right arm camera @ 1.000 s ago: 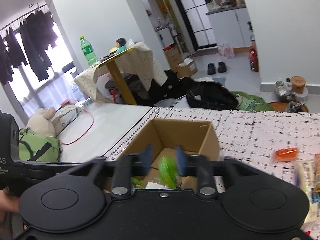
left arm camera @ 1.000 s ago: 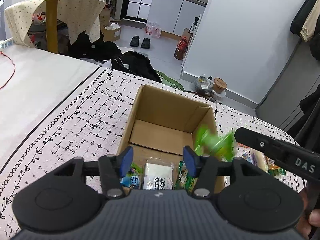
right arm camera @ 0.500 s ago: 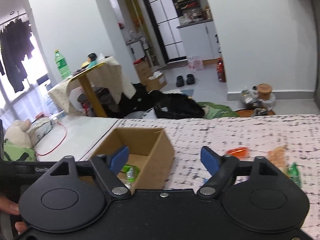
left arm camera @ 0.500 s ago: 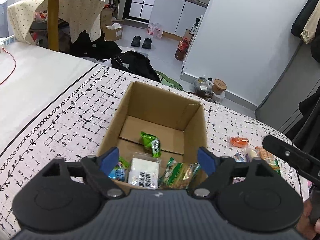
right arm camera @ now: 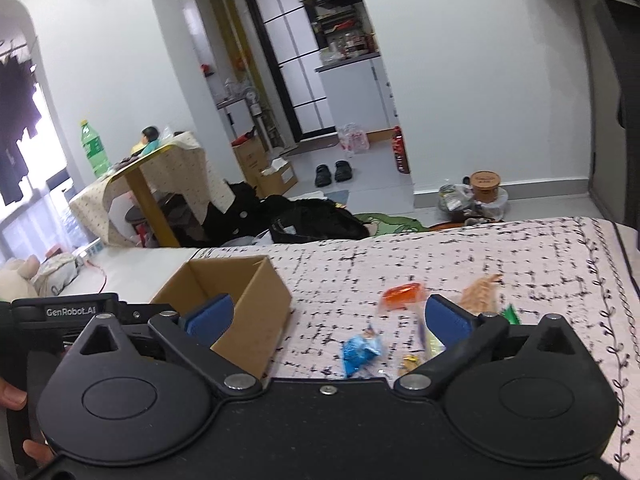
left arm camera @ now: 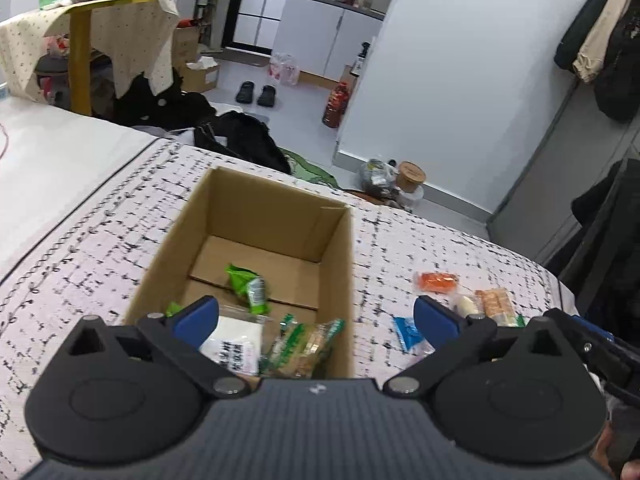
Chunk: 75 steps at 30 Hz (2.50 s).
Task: Organize snacks
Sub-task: 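Move both tools back toward the remaining snacks on the bed, then grasp the purple round pack with the left tool while the right tool grasps the red candy bar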
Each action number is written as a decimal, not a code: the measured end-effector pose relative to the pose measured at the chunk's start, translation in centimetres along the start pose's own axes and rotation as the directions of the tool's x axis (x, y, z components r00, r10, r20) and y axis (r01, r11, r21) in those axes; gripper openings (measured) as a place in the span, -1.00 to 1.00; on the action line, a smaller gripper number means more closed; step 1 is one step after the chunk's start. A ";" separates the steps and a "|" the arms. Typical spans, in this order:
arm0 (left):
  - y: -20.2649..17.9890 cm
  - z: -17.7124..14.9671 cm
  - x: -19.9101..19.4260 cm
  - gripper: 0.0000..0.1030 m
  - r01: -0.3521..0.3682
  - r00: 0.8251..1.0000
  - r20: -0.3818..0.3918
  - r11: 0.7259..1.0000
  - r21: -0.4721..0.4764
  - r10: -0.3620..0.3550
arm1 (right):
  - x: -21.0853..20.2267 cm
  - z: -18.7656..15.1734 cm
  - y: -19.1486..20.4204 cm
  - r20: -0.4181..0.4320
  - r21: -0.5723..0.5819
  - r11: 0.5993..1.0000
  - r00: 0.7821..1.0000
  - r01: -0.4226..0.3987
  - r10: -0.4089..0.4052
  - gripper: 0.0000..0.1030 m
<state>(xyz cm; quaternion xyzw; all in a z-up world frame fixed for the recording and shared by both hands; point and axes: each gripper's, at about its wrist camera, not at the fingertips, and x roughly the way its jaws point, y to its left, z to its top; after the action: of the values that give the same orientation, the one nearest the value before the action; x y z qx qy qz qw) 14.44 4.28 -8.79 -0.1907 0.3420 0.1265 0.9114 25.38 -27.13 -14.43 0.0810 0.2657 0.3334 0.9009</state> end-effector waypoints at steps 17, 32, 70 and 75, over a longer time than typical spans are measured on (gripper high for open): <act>-4.1 -1.0 -0.3 1.00 0.065 0.998 0.001 0.995 0.075 -0.065 | -2.8 -1.8 -4.1 0.007 0.067 0.993 0.996 0.092 -0.093 1.00; -7.7 -2.8 0.2 1.00 0.126 0.991 -0.050 0.982 0.139 -0.120 | -4.7 -3.4 -7.2 -0.021 0.121 0.979 0.986 0.164 -0.163 1.00; -9.1 -6.6 5.9 0.61 0.181 0.978 -0.140 0.966 0.185 -0.157 | 0.5 -7.7 -8.2 -0.287 0.244 0.963 0.957 0.116 -0.043 -0.07; -8.5 -6.3 5.5 0.61 0.174 0.980 -0.121 0.971 0.167 -0.155 | 1.7 -7.9 -7.5 -0.317 0.262 0.959 0.948 0.105 -0.017 -0.04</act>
<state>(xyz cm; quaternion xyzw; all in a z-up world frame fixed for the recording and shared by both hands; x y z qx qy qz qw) 17.96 -5.55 -14.63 -0.1434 0.3831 0.0092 0.9125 26.44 -31.97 -24.24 0.1435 0.4505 0.2734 0.8377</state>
